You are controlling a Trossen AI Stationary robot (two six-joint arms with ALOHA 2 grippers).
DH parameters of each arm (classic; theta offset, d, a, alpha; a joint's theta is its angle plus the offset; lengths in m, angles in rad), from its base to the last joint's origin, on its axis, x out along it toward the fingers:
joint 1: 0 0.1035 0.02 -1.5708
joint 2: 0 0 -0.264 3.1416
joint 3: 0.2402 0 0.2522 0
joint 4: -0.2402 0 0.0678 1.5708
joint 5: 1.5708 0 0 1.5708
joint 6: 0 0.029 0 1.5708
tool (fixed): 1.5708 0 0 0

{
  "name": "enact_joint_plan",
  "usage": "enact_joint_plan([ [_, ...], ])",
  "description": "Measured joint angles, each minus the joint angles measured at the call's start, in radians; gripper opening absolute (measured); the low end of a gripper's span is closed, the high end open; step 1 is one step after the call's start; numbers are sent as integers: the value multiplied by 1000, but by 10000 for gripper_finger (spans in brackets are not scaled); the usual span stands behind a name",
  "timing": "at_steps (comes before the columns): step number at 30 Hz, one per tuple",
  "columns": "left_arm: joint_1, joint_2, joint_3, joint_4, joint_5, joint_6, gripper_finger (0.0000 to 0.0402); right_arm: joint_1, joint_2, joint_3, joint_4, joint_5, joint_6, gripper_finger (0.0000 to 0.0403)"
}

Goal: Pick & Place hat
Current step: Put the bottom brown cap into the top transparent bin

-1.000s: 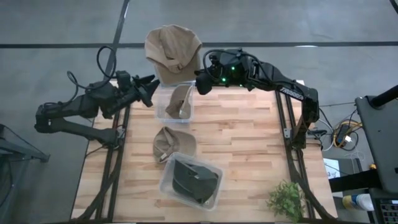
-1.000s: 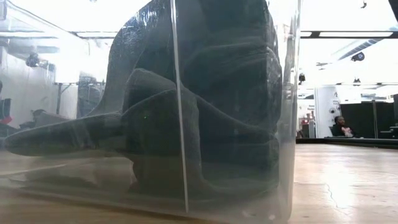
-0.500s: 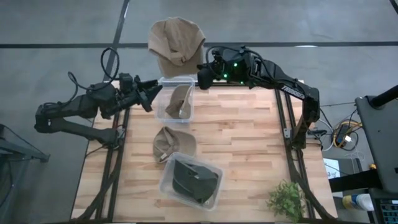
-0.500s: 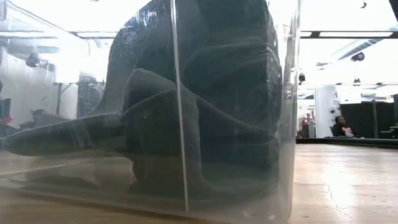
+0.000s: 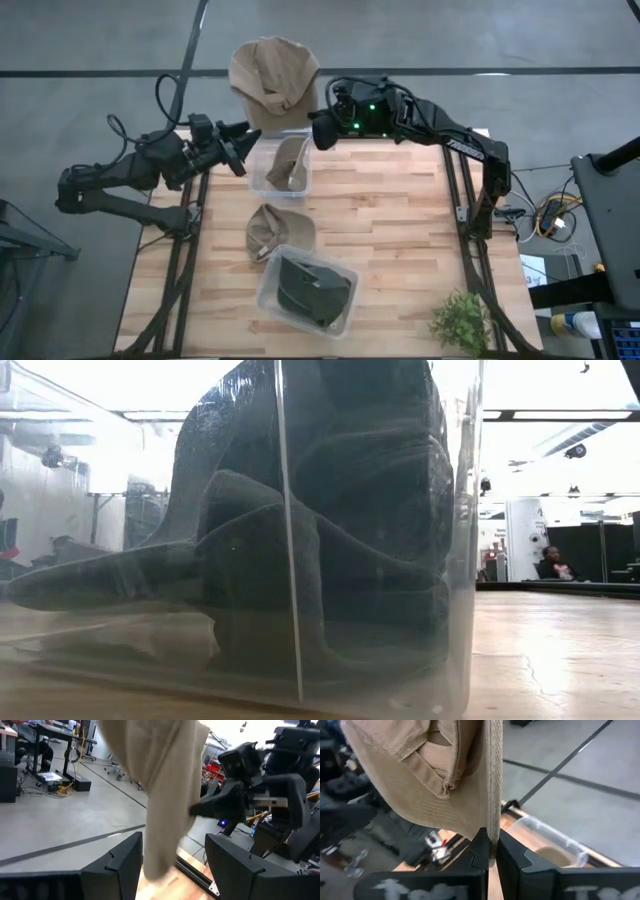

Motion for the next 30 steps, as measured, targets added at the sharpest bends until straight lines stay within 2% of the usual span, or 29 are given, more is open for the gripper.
enact_joint_plan([
  [3,0,0,0,10,-5,0,208,1,7,-1,-1,-67,19,12],
  [10,0,0,0,-2,-12,10,194,7,14,-1,-16,-131,23,12],
  [13,0,0,0,-2,-11,10,155,8,15,-1,-24,-135,23,12],
  [18,2,0,0,-10,-10,6,44,7,15,-1,-36,-118,14,13],
  [20,3,-4,0,-10,-18,-16,15,8,13,-1,-26,-114,-2,13],
  [25,2,-22,0,29,-30,-23,7,9,13,-1,46,-104,-40,27],
  [30,0,-62,-1,169,-7,7,6,14,-3,0,201,-110,-110,84],
])
